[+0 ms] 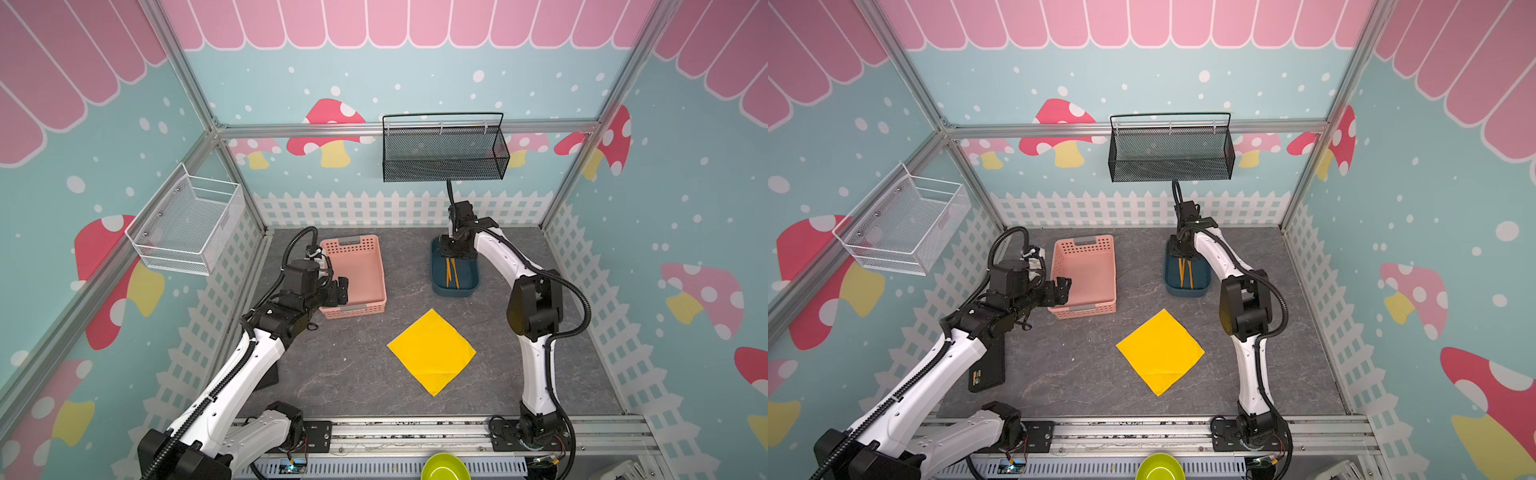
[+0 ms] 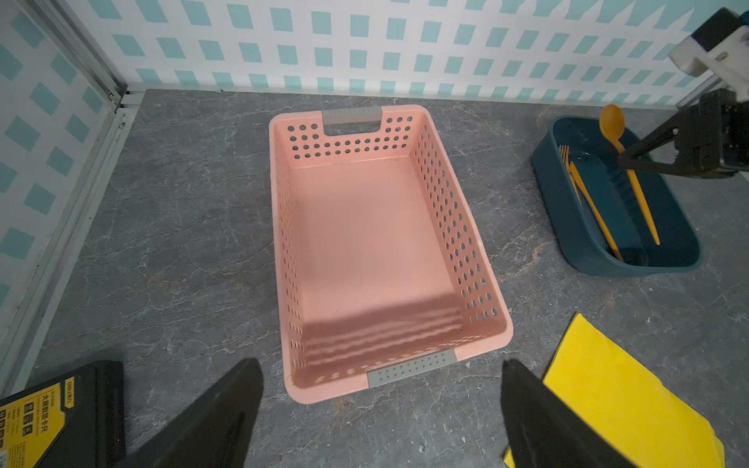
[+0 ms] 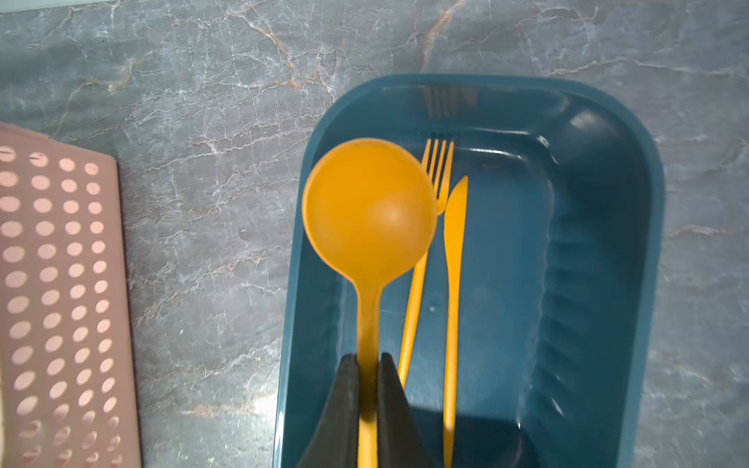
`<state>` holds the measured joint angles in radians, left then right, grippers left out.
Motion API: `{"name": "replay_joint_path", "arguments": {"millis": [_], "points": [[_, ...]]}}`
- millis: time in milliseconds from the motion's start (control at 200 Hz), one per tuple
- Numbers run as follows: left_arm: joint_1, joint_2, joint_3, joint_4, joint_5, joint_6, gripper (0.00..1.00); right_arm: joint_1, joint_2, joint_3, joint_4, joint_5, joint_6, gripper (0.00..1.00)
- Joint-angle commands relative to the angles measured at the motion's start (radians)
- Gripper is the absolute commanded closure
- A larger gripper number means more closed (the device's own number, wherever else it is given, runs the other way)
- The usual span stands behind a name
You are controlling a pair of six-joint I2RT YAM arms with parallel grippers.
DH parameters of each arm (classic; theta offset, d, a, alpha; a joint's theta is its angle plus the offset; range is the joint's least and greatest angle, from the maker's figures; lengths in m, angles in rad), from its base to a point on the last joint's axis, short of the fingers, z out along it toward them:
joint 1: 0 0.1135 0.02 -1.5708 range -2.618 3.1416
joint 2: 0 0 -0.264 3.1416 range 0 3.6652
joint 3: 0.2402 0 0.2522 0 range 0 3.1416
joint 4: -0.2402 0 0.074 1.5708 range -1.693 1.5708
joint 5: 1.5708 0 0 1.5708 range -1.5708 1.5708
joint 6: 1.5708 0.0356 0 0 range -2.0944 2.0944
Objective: Place the utensils on the paper napkin and roll it up
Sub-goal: 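Lift the yellow spoon out of the teal tray with the right gripper, then carry the spoon toward the yellow napkin with the right gripper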
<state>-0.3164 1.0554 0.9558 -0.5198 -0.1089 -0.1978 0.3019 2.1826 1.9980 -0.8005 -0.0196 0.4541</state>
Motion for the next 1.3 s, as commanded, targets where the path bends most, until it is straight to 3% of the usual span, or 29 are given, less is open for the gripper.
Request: {"name": "replay_joint_path", "arguments": {"millis": [0, 400, 645, 1006, 1296], "points": [[0.000, -0.015, -0.006, -0.005, 0.001, 0.008, 0.06, 0.007, -0.082, -0.074, 0.006, -0.010, 0.015, 0.93], [0.000, -0.015, -0.005, -0.005, 0.010, 0.005, 0.06, 0.055, -0.381, -0.391, 0.091, -0.025, 0.066, 0.94], [0.000, -0.021, -0.005, -0.006, 0.016, 0.000, 0.06, 0.162, -0.524, -0.576, 0.115, 0.011, 0.132, 0.94], [0.000, -0.027, -0.006, -0.005, 0.024, -0.006, 0.07, 0.355, -0.674, -0.852, 0.207, 0.048, 0.344, 0.96], [0.000, -0.023, -0.004, -0.008, 0.030, -0.009, 0.06, 0.438, -0.721, -1.036, 0.337, 0.051, 0.508, 0.96]]}}
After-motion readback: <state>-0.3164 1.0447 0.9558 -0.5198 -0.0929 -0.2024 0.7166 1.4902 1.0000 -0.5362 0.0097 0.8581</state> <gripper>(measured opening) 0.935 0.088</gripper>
